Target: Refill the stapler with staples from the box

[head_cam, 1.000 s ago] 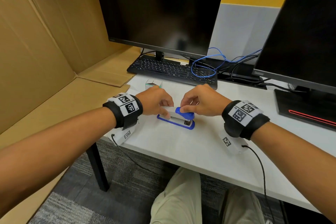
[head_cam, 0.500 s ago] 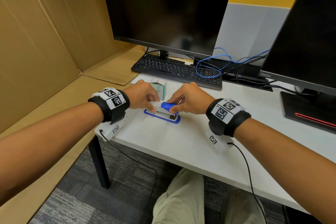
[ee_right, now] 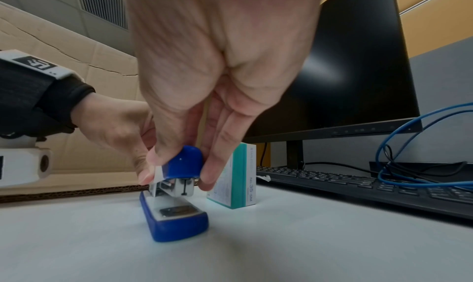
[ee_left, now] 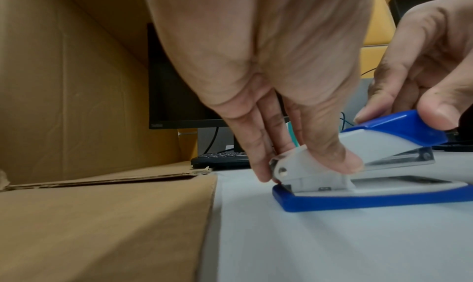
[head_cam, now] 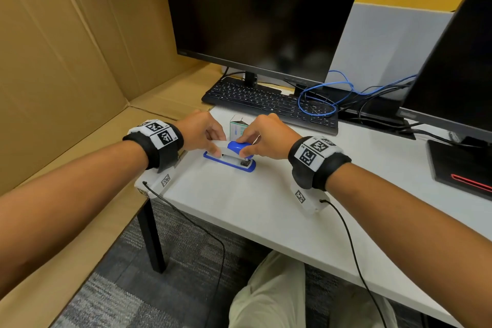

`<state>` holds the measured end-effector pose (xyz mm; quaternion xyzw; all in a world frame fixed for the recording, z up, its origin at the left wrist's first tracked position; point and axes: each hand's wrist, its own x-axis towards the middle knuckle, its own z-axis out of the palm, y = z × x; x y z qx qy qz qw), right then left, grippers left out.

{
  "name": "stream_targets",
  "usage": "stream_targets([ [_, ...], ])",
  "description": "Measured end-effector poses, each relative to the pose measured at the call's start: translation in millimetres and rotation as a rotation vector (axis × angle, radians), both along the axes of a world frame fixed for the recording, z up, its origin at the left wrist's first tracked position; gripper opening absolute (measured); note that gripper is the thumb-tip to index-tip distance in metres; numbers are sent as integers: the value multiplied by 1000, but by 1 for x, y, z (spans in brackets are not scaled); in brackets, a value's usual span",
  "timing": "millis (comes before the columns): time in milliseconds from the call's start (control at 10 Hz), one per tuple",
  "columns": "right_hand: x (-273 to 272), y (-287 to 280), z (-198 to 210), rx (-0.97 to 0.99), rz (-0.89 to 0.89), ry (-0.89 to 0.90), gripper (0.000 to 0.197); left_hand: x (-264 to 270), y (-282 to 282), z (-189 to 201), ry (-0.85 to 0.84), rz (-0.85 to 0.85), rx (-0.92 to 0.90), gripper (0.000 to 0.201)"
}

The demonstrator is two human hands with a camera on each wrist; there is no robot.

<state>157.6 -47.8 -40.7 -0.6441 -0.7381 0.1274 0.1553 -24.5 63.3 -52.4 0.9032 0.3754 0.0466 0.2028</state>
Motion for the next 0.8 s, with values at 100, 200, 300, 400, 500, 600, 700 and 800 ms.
stream_targets([
  [100, -2, 3, 0, 3, -3, 2, 32, -2, 4, -2, -3, 11, -1, 45],
  [200, -2, 4, -1, -6, -13, 9, 33, -2, 4, -2, 3, 14, 4, 45],
  [300, -2, 4, -2, -8, -22, 22, 34, -2, 4, -2, 1, 11, 8, 45],
  [400, -2, 4, -3, -9, -31, 8, 35, -2, 2, -1, 16, 6, 24, 47],
  [500, -3, 5, -4, -1, -34, 5, 35, -4, 0, -1, 26, -9, 52, 45],
  [600, -5, 3, -5, 16, -18, 6, 35, -6, -5, -4, 31, -31, 84, 38],
  [700, -5, 0, -7, 36, -3, -10, 39, -8, -8, -8, 51, -50, 162, 37],
  [800, 2, -1, -10, 23, -58, 45, 50, -11, -8, -7, 37, -31, 198, 51],
])
